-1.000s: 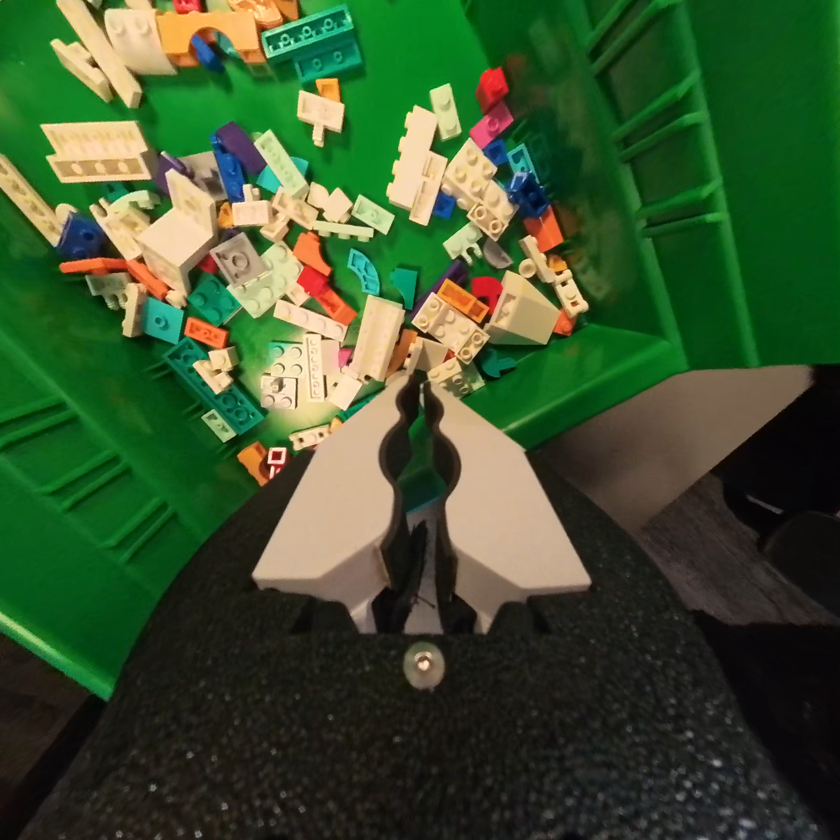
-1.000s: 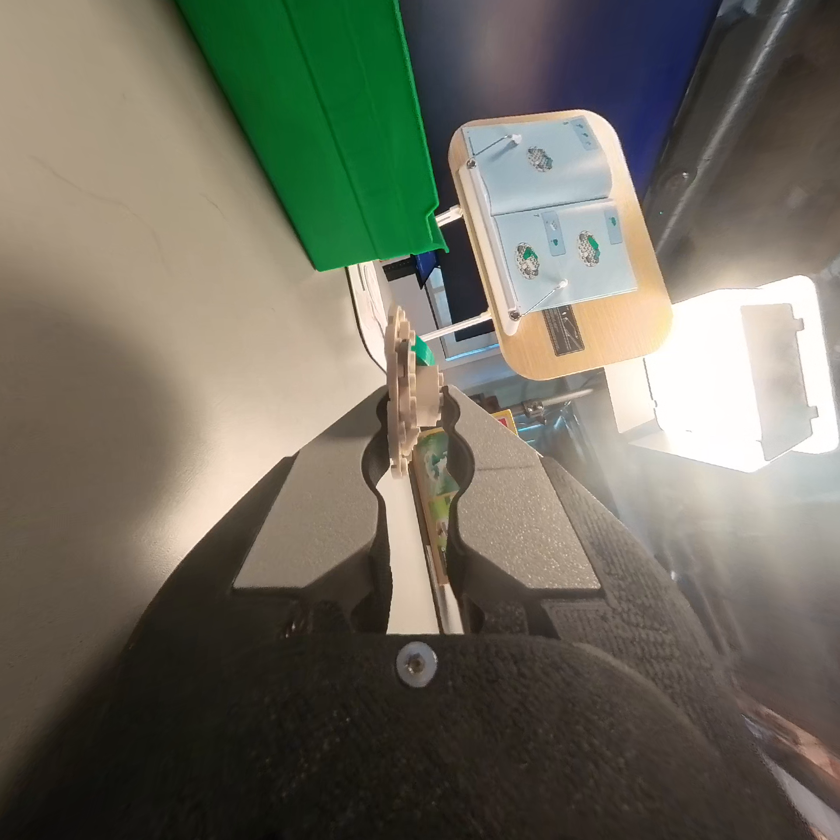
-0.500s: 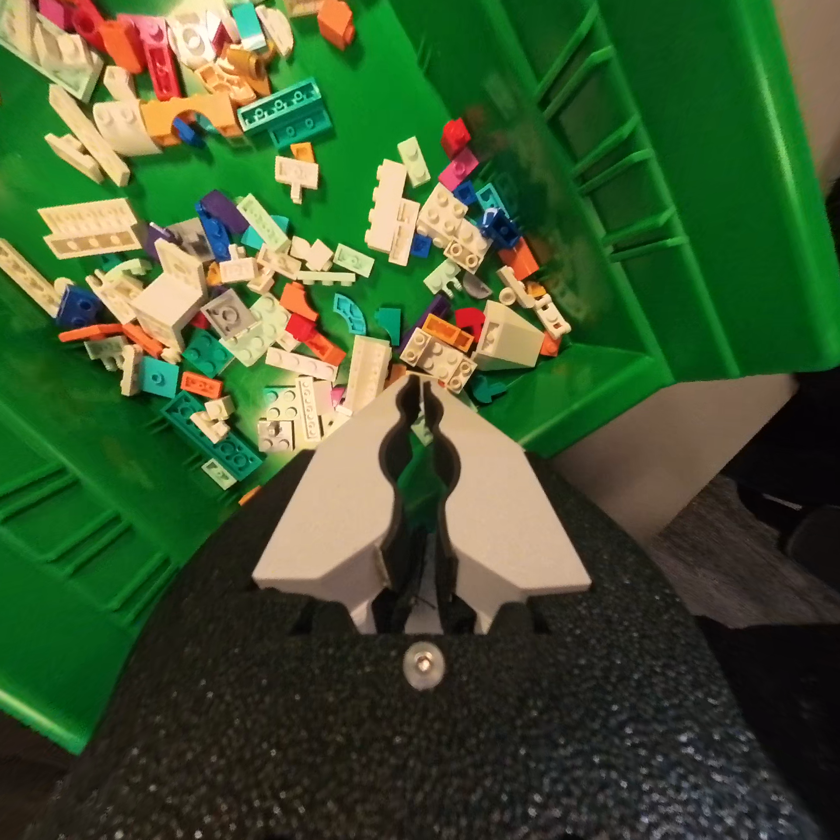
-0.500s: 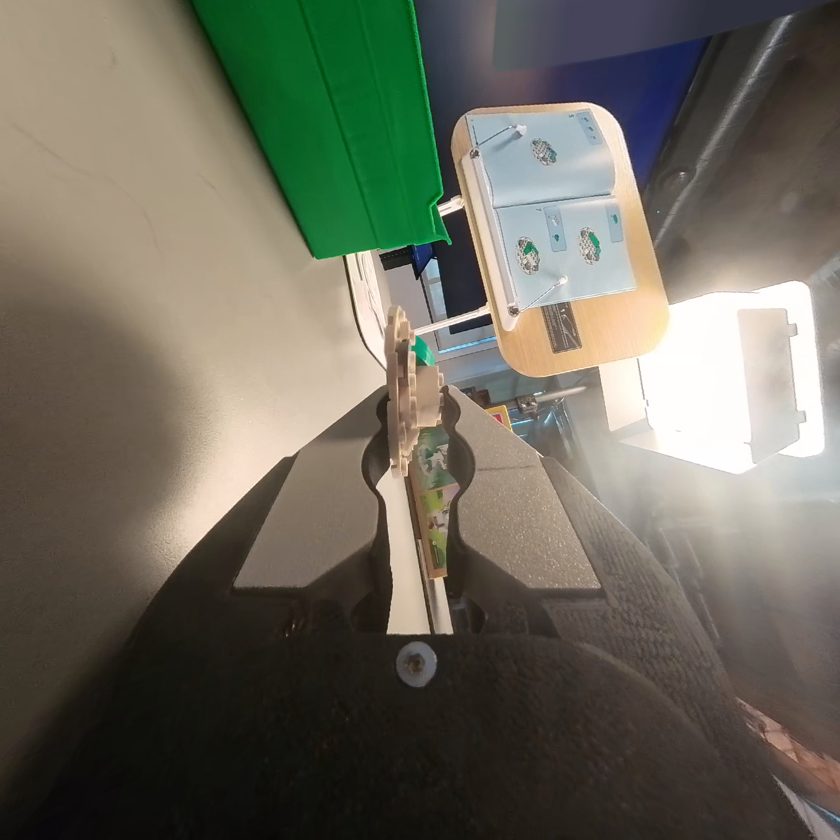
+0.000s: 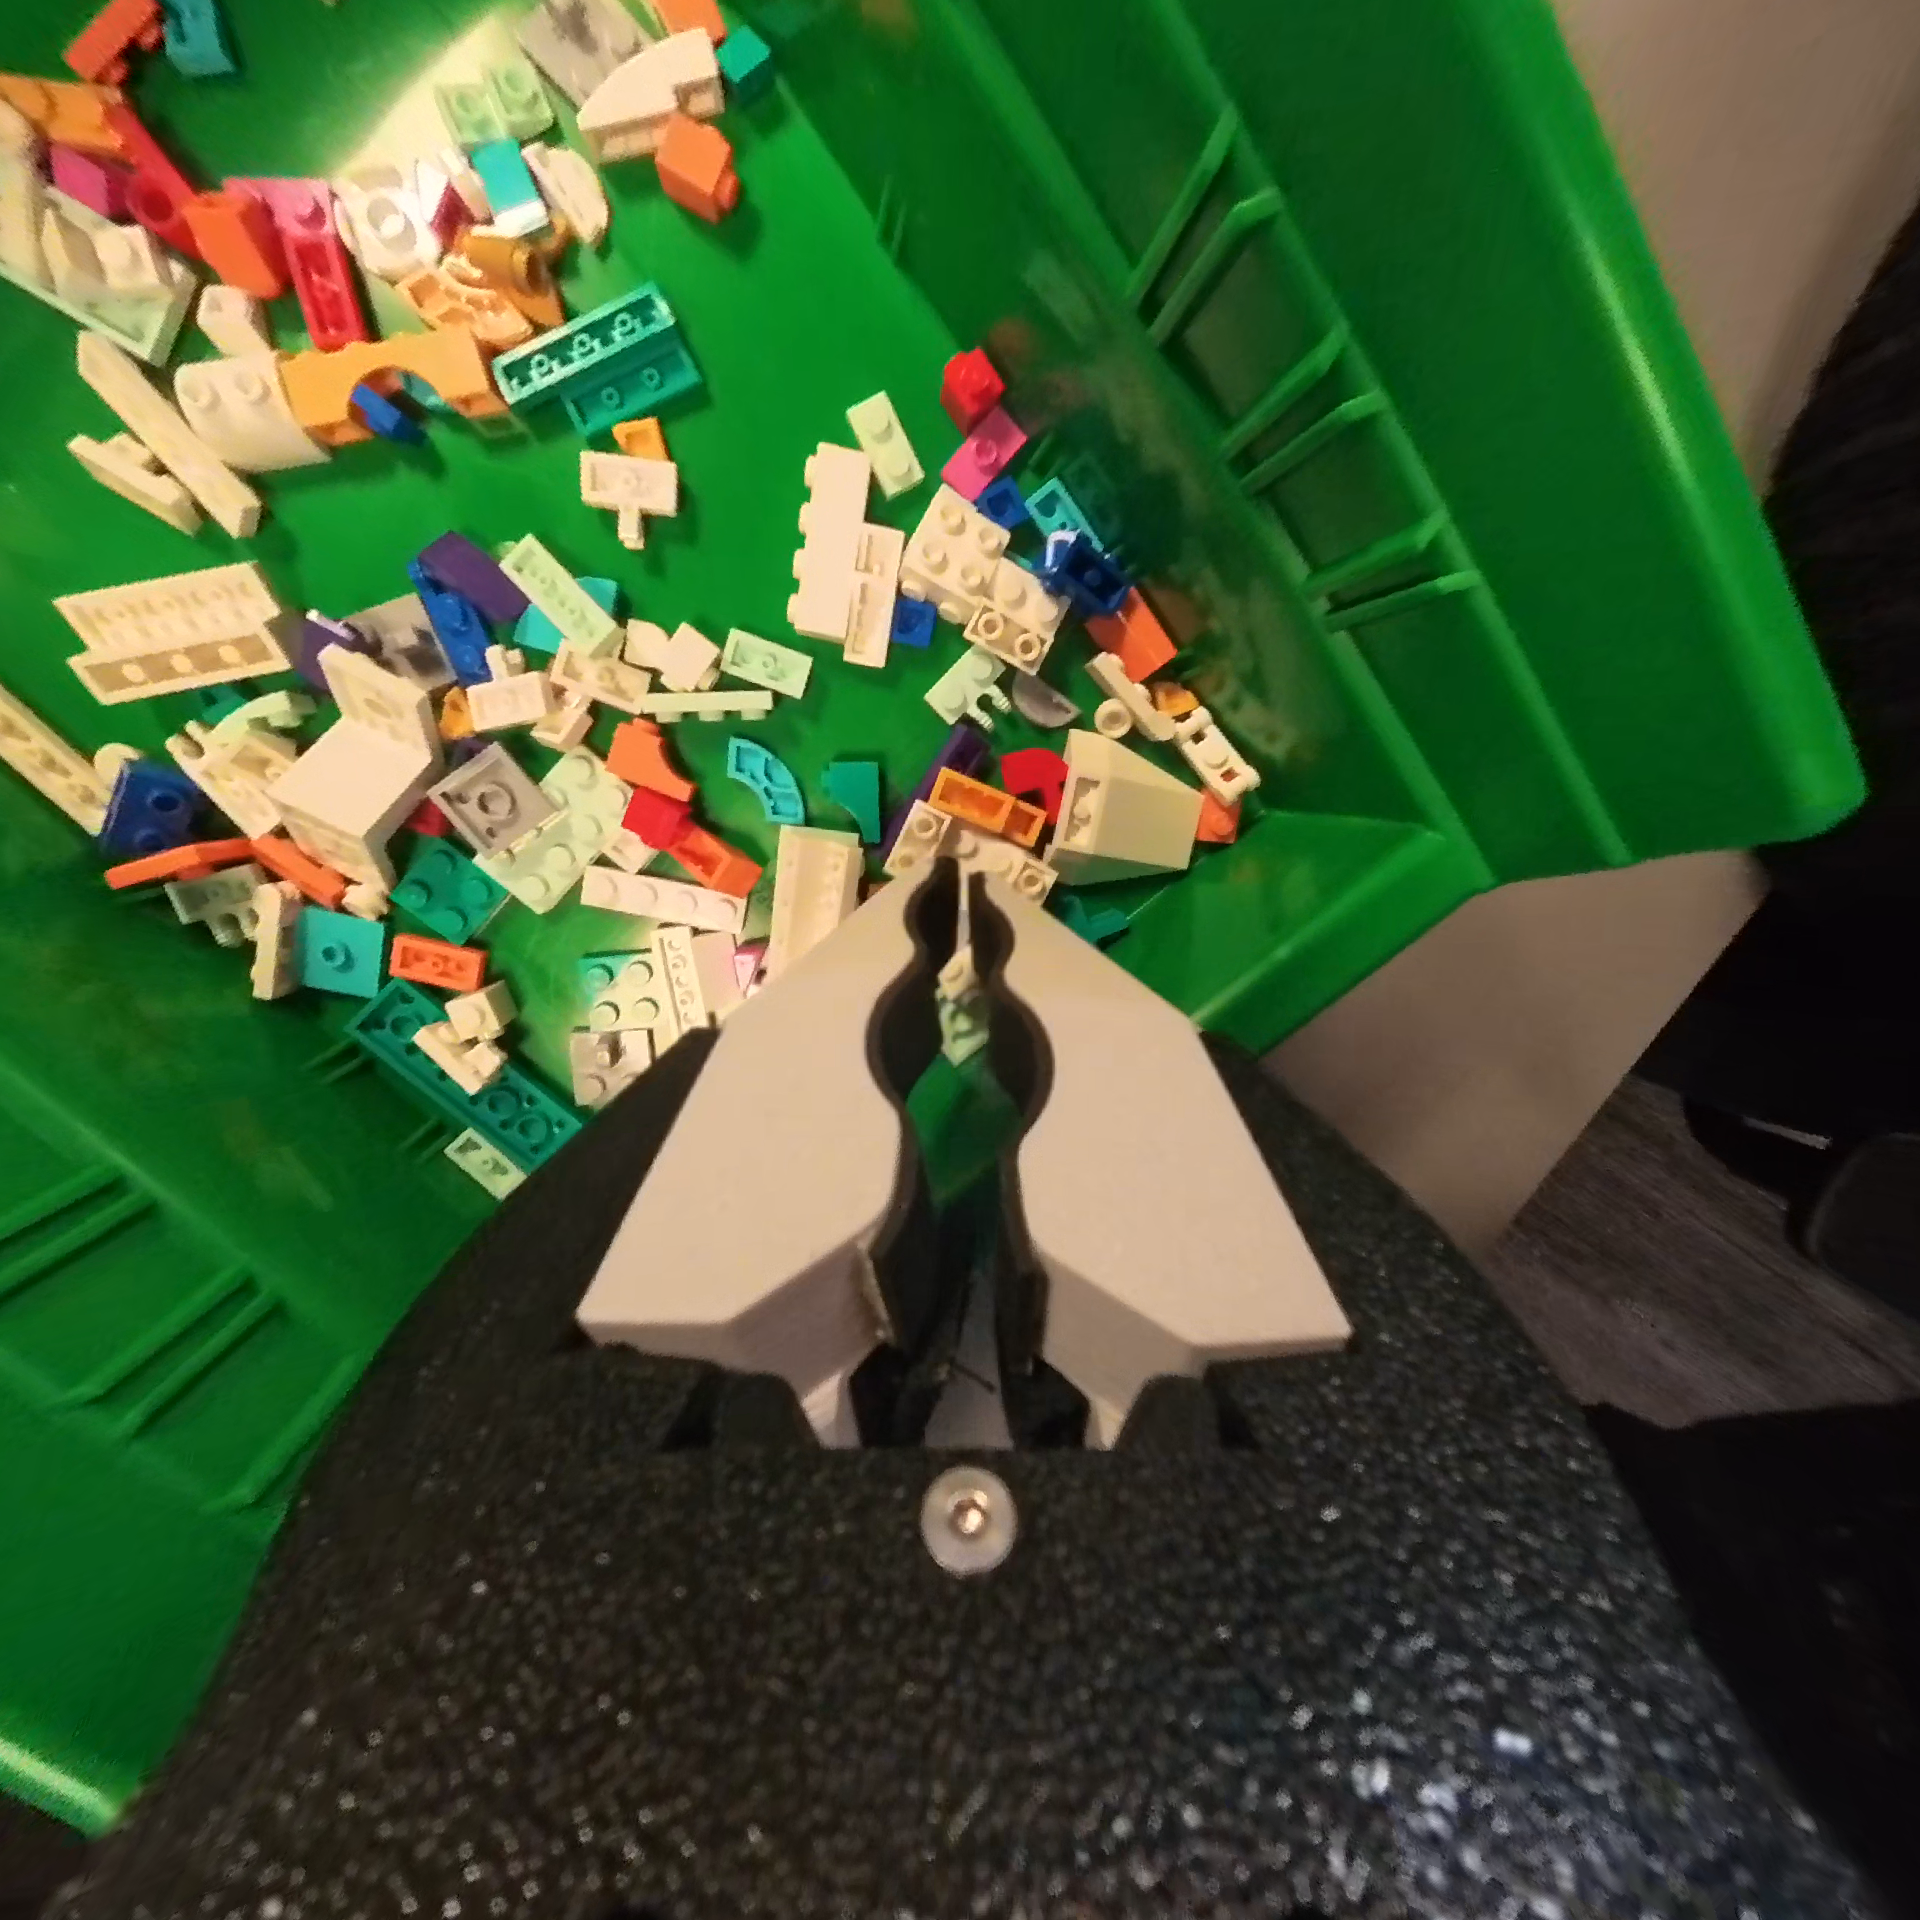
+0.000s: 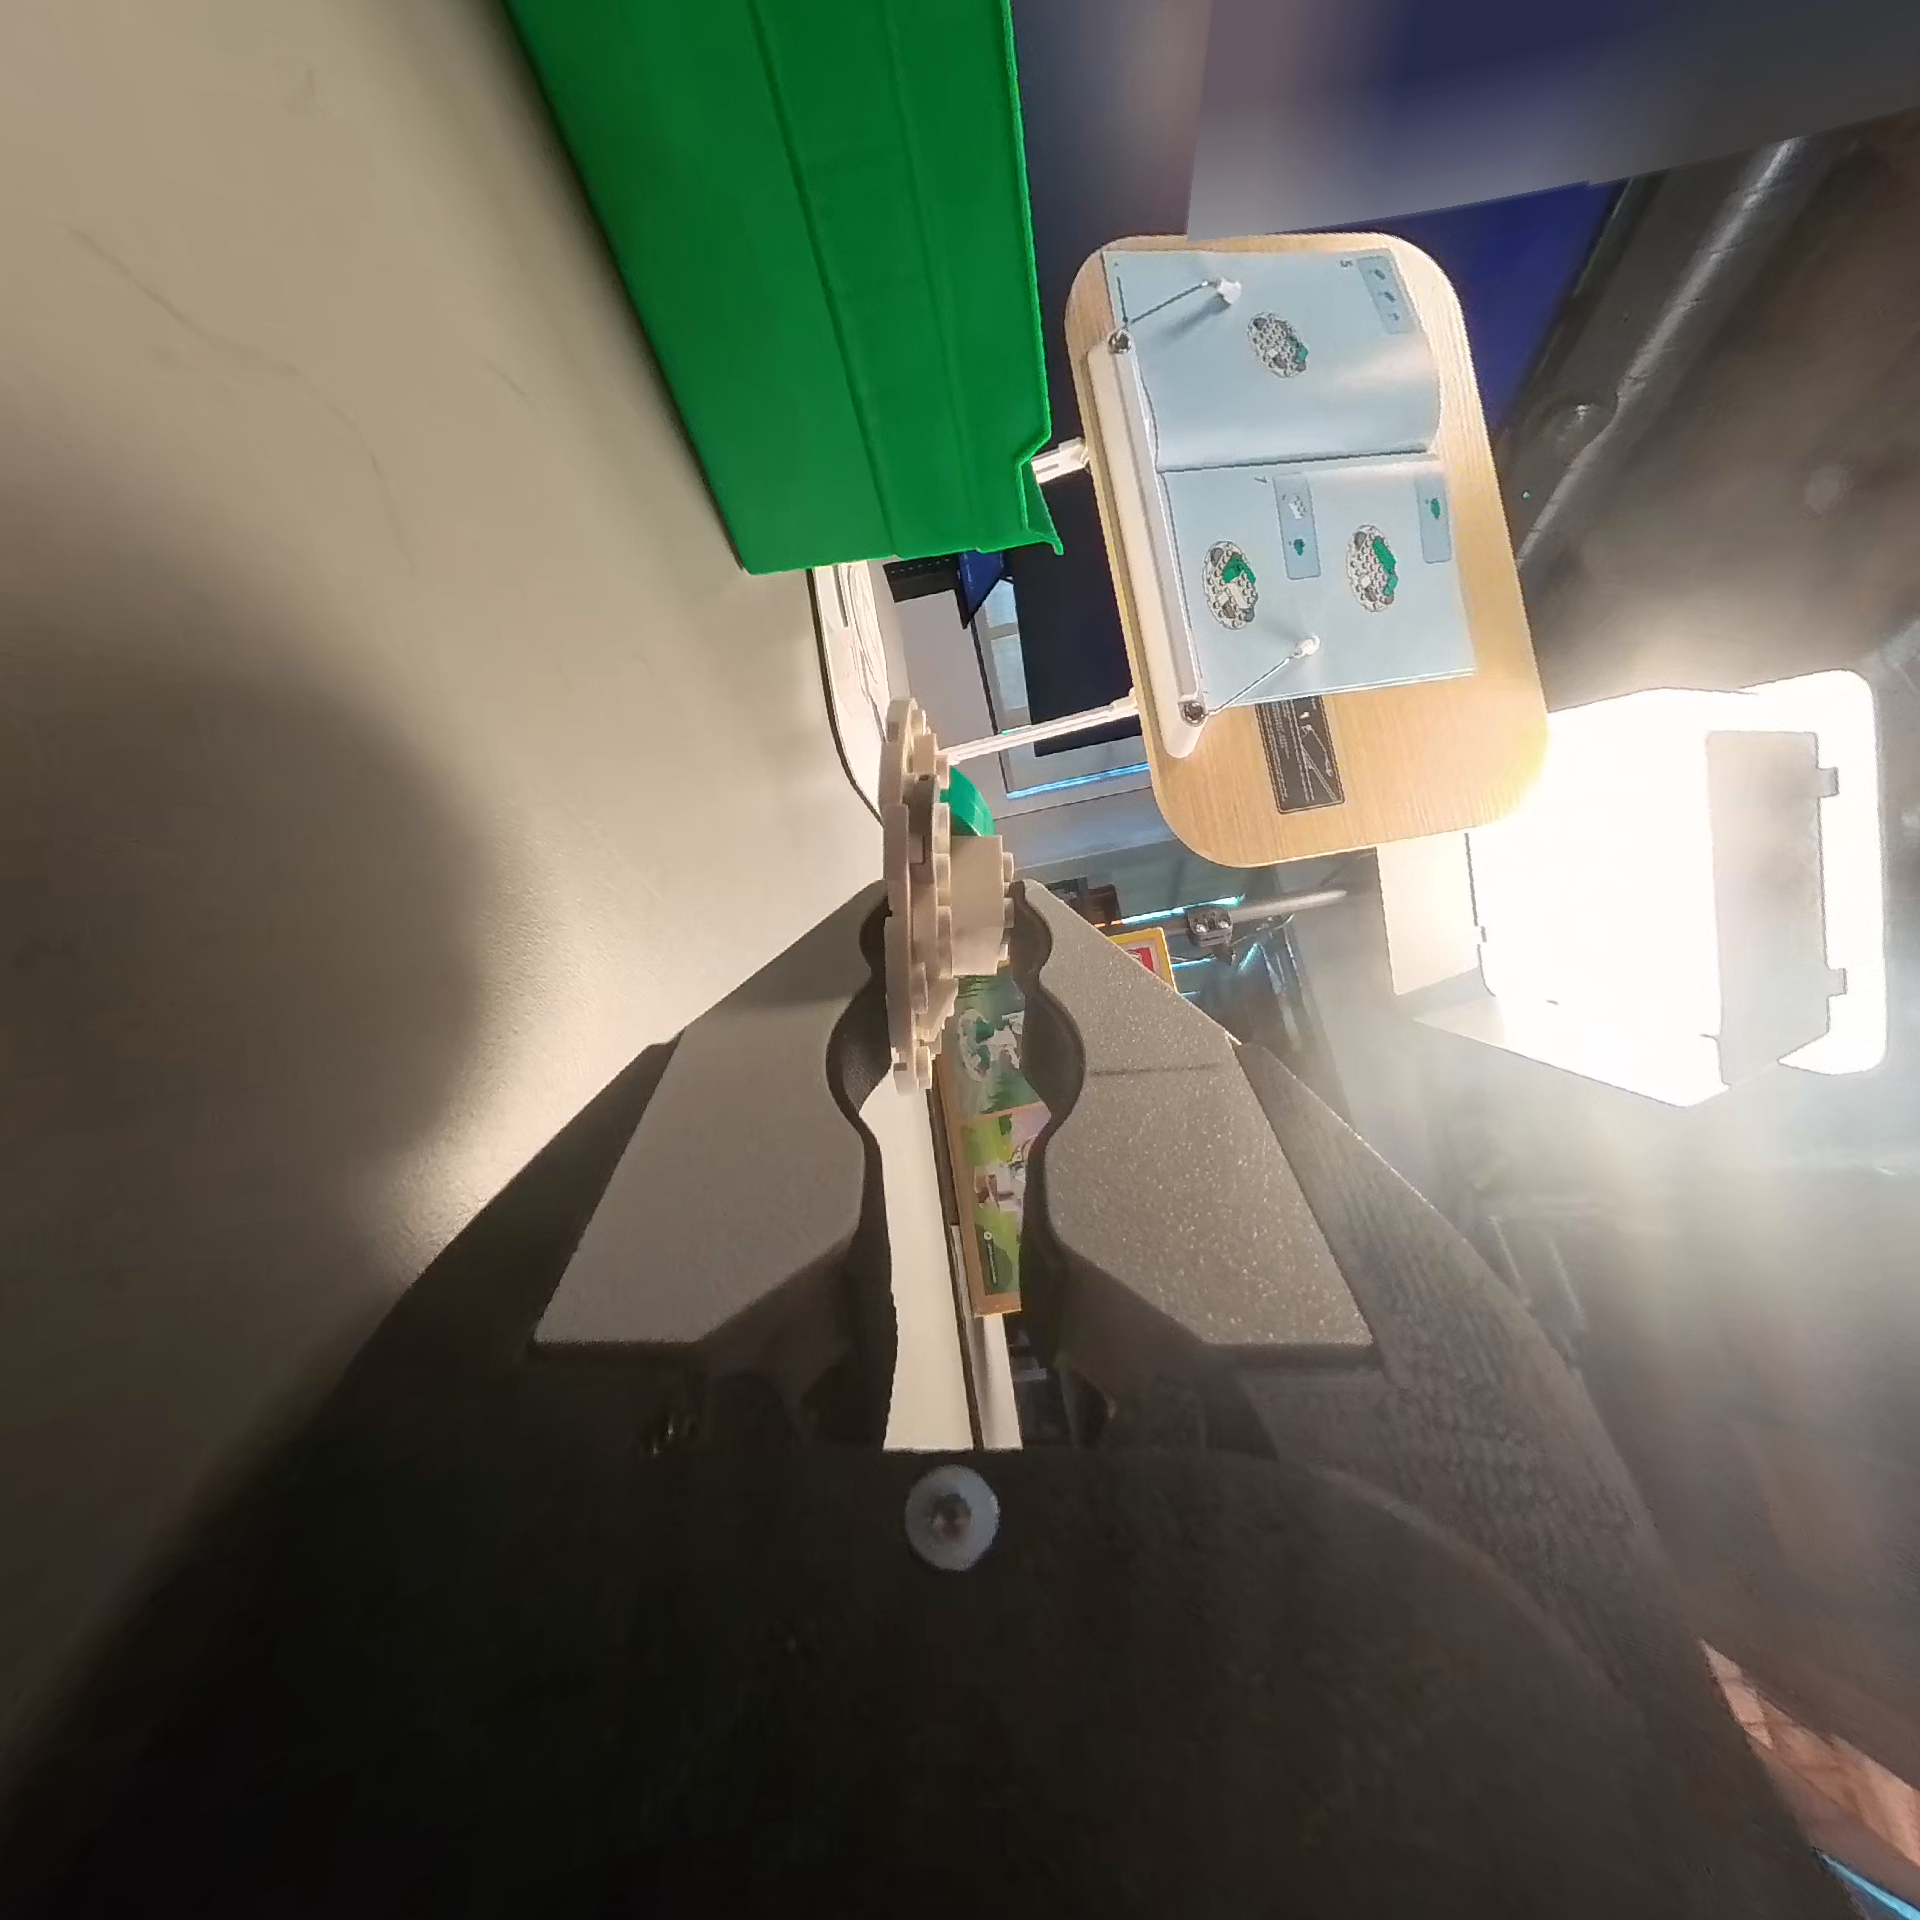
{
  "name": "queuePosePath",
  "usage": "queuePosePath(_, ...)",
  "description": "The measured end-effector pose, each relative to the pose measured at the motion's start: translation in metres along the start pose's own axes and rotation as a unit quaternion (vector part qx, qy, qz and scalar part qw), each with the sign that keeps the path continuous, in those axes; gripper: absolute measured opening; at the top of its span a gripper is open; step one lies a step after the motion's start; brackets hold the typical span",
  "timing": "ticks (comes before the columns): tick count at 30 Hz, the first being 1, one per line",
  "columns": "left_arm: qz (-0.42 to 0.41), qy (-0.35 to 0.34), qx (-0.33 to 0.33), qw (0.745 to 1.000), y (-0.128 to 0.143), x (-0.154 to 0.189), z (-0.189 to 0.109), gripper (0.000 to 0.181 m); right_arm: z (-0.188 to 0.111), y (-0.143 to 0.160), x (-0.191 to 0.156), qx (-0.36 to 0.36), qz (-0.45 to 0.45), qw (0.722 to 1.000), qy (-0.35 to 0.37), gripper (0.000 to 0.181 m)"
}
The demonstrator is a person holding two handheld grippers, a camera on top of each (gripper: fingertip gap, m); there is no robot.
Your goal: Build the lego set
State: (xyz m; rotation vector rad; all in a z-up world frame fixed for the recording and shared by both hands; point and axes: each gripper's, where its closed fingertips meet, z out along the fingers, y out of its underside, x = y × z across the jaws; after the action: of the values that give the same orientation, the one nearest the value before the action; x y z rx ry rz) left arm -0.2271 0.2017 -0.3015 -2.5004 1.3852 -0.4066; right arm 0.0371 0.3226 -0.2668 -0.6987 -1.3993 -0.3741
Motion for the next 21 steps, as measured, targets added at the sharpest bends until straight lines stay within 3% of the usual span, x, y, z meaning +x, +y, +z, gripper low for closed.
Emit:
queuePosePath(9,-0.004,0.001,0.039,0.999,-0.007,-0.006,-0.002,0.0,0.002,0.0,0.001,-0.003,0.004,1.0,0.002,0.019)
queuePosePath(14,0.001,-0.072,0.027,0.997,-0.005,-0.029,-0.003,0.0,0.004,-0.006,0.005,0.012,0.014,1.0,0.007,0.019)
queuePosePath(21,0.02,-0.165,0.089,0.982,-0.023,-0.062,-0.023,0.0,0.006,-0.014,0.004,0.032,0.019,0.999,0.003,0.018)
